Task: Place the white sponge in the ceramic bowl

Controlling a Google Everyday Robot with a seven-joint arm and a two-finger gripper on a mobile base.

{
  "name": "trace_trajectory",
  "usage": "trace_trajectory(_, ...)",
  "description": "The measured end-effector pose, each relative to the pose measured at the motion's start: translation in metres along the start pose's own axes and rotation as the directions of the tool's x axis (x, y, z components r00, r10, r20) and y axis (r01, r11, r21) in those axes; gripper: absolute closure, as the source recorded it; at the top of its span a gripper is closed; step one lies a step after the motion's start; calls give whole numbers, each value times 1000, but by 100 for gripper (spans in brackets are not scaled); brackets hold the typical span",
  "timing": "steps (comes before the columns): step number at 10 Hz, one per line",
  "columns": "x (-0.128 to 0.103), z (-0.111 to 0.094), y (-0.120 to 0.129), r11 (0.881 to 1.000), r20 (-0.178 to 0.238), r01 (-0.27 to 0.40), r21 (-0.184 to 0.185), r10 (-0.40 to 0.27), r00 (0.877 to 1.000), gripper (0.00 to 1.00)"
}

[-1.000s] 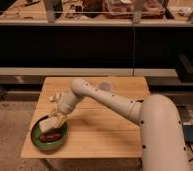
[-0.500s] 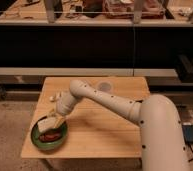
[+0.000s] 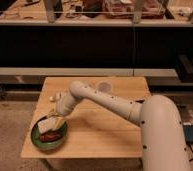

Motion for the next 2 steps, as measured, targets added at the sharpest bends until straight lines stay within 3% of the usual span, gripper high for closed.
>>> trace_trajectory(2, 7, -13, -1, 1000, -24, -13, 22, 13, 1000, 20)
